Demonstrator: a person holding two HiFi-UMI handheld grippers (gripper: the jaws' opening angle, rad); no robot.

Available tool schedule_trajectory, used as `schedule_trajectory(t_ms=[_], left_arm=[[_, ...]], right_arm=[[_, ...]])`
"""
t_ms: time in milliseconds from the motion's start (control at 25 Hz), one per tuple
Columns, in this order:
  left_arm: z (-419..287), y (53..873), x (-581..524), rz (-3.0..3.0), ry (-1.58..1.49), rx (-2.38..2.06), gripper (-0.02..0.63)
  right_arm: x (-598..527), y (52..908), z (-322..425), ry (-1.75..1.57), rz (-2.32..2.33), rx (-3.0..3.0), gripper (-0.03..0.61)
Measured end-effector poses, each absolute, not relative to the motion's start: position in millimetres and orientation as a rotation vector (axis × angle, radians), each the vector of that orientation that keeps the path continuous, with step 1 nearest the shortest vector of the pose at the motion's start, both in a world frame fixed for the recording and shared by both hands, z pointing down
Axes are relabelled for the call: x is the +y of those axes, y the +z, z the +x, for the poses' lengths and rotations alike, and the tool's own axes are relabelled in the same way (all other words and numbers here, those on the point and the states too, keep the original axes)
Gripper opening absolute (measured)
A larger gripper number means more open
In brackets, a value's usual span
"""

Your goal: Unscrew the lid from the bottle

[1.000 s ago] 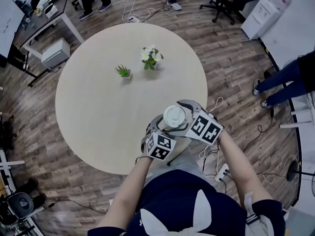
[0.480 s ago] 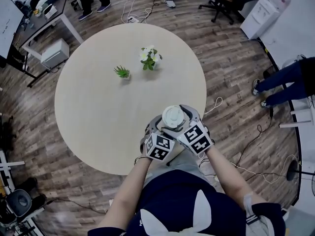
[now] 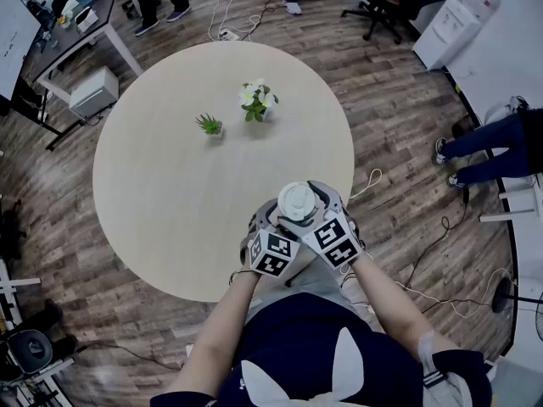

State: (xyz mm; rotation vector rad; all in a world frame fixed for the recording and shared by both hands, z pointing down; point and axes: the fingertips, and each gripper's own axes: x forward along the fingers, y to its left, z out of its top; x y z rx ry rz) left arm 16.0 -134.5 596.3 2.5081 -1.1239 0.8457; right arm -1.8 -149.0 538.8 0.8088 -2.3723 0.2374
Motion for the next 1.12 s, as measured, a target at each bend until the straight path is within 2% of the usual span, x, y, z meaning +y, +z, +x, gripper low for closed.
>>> schedule_trajectory(t_ms=[1120], left_arm=[[14, 595, -134, 2.502, 0.845, -1.119, 0.331]], right_arm=[[-153, 535, -6, 0.258, 0.897, -2.43, 0.466]])
